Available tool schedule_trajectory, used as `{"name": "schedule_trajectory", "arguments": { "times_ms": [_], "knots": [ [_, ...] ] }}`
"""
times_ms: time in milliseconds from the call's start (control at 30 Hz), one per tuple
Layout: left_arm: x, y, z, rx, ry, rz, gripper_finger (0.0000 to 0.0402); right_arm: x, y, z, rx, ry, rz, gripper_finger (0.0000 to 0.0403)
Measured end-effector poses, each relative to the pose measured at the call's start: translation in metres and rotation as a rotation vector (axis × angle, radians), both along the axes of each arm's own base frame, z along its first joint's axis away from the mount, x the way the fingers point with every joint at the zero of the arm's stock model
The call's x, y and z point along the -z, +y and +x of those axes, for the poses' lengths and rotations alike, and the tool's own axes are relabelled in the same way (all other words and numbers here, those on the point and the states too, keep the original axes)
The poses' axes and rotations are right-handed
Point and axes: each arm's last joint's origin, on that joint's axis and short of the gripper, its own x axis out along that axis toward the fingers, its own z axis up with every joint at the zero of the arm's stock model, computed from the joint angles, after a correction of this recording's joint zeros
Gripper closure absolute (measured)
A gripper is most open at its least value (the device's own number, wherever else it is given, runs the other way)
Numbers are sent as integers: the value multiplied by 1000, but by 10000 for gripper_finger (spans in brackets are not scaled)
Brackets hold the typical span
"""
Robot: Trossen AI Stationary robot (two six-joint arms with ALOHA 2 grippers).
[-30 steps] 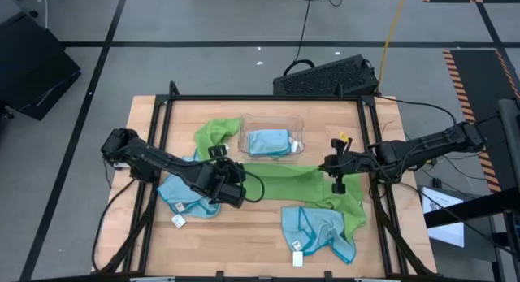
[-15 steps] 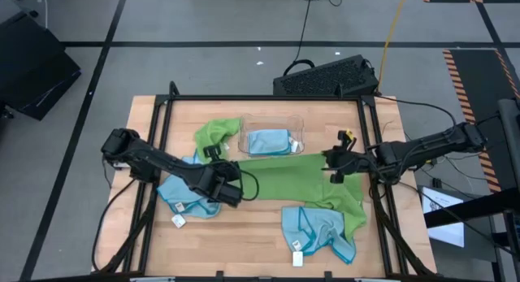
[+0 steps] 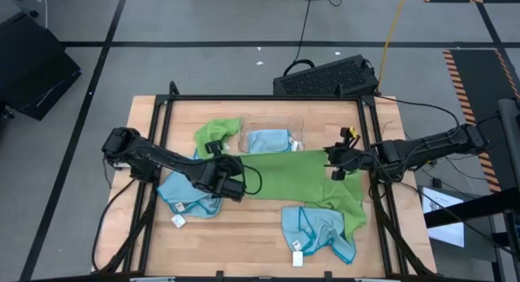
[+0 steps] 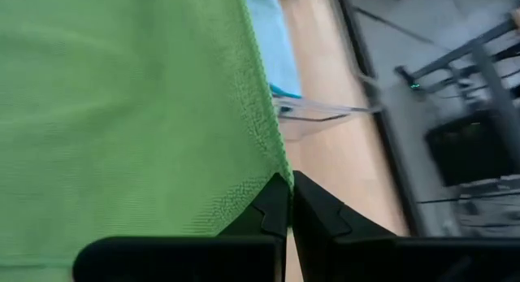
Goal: Fold microfiber towels
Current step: Fold the bottom left green microfiber cloth
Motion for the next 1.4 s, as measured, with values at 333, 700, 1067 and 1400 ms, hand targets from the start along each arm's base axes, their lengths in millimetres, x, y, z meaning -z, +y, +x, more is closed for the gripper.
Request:
{"name": "schedule_trajectory", "arguments": {
  "times_ms": [333,700,1067,1400],
  "knots": [
    [0,-1,1,-8,-15,-28,396,19,3,-1,-10,-17,152,399],
    [2,-1,1,-14,7,-115,396,21,10,0,-101,-14,406,399],
    [26,-4,-1,25,23,-220,396,22,13,0,-137,6,519,399],
    [35,-6,0,36,2,-263,396,42,16,-3,-146,17,645,399]
  ]
}}
